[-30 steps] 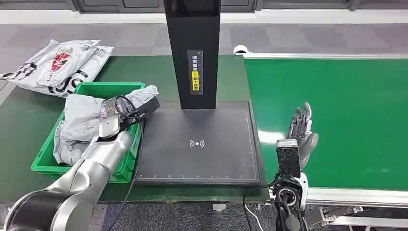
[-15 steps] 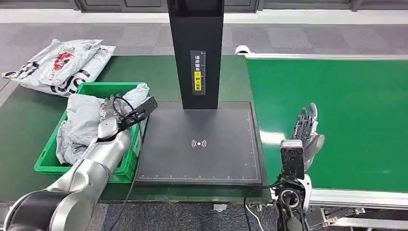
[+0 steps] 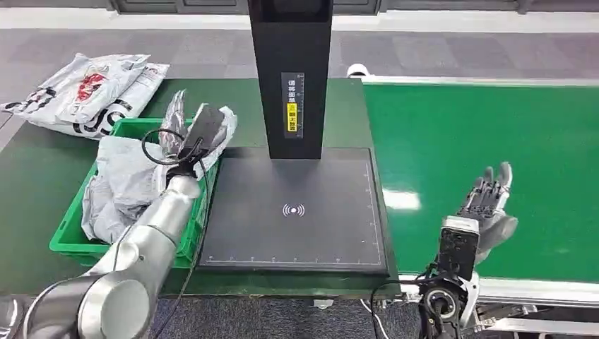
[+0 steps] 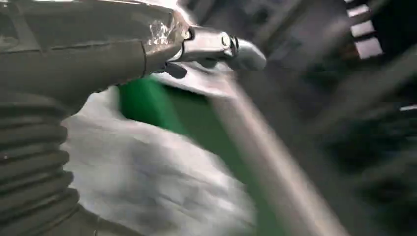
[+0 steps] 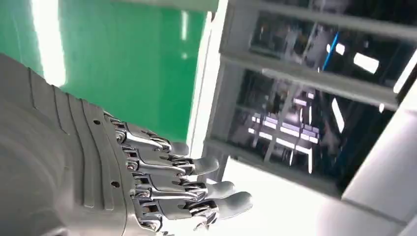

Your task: Moved the parcel from conveyor to table for the left to box.

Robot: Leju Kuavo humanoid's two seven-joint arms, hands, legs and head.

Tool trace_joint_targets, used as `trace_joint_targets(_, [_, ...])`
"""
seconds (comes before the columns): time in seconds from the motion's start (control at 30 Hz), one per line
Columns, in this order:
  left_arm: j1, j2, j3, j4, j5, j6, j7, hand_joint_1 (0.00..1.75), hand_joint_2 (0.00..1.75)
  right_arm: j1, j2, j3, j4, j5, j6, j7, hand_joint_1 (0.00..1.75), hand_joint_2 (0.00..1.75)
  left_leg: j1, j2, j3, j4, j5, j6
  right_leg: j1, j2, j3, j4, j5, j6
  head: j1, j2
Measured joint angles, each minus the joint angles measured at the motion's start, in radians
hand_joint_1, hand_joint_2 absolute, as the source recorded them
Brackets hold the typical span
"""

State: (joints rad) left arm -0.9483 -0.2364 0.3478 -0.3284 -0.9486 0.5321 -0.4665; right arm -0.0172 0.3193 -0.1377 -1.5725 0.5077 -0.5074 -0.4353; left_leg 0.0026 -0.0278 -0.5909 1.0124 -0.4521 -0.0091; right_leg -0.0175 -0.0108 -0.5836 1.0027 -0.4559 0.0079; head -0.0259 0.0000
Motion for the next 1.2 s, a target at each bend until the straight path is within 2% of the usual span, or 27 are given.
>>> trace_joint_targets(0.03, [-0.008, -0.017, 0.020, -0.002, 0.015, -0.003, -0.031, 0.00, 0.00, 0.006, 0.000, 0.000, -0.007, -0.004, -0.004, -0.001, 0.00, 0.00, 0.000, 0.003, 0.000, 0.000, -0.001, 0.000, 0.000, 0.003, -0.001, 0.000, 0.000, 0.001, 0.000, 0.000])
trace_joint_targets(0.2, [-0.015, -0.068, 0.082, -0.009, 0.048, 0.010, -0.027, 0.00, 0.00, 0.013, -0.001, 0.000, 0.000, -0.027, 0.002, -0.032, 0.00, 0.00, 0.000, 0.008, 0.001, 0.000, -0.002, -0.001, 0.000, 0.009, -0.003, 0.000, 0.001, 0.001, 0.000, 0.000])
trace_joint_targets(0.47, [0.006, -0.057, 0.107, -0.022, 0.127, 0.023, -0.068, 0.00, 0.00, -0.096, -0.022, 0.006, 0.210, -0.074, 0.029, -0.079, 0.00, 0.00, 0.003, 0.009, 0.000, -0.001, 0.000, -0.004, 0.003, 0.010, -0.004, 0.002, 0.002, -0.001, 0.000, 0.000])
trace_joint_targets(0.57, [0.014, -0.049, 0.108, -0.027, 0.166, -0.013, -0.081, 0.00, 0.00, -0.133, -0.035, 0.010, 0.290, -0.090, 0.038, -0.096, 0.00, 0.00, 0.003, 0.009, 0.000, -0.001, 0.000, -0.004, 0.003, 0.010, -0.004, 0.002, 0.002, -0.001, 0.000, 0.000])
trace_joint_targets(0.77, [0.057, -0.053, 0.110, -0.029, 0.344, -0.412, -0.172, 0.00, 0.00, -0.239, -0.055, 0.018, 0.486, -0.115, 0.010, -0.154, 0.00, 0.00, 0.003, 0.009, 0.000, -0.001, 0.000, -0.004, 0.002, 0.010, -0.004, 0.002, 0.002, -0.001, 0.000, 0.000])
trace_joint_targets(0.83, [0.078, -0.066, 0.110, -0.028, 0.356, -0.470, -0.198, 0.00, 0.00, -0.278, -0.058, 0.022, 0.555, -0.113, -0.006, -0.174, 0.00, 0.00, 0.002, 0.010, 0.000, -0.001, 0.000, -0.004, 0.002, 0.011, -0.004, 0.001, 0.002, -0.001, 0.000, 0.000])
trace_joint_targets(0.87, [0.093, -0.078, 0.110, -0.026, 0.362, -0.476, -0.215, 0.00, 1.75, -0.305, -0.059, 0.026, 0.608, -0.113, -0.011, -0.190, 0.00, 0.00, 0.002, 0.010, 0.000, -0.001, -0.001, -0.004, 0.002, 0.011, -0.004, 0.001, 0.002, -0.001, 0.000, 0.000])
trace_joint_targets(1.0, [0.156, -0.113, 0.056, -0.043, 0.486, -0.460, -0.233, 0.00, 1.75, -0.415, -0.059, 0.044, 0.783, -0.111, -0.020, -0.224, 0.00, 0.00, 0.002, 0.010, 0.000, -0.001, 0.000, -0.004, 0.002, 0.011, -0.005, 0.002, 0.002, -0.001, 0.000, 0.000])
trace_joint_targets(1.2, [0.190, -0.116, -0.243, -0.067, 0.824, -0.361, -0.235, 0.00, 1.75, -0.522, -0.039, 0.069, 0.942, -0.090, -0.065, -0.223, 0.00, 0.00, 0.003, 0.009, -0.001, -0.001, 0.000, -0.005, 0.003, 0.011, -0.006, 0.002, 0.002, -0.002, 0.000, 0.000])
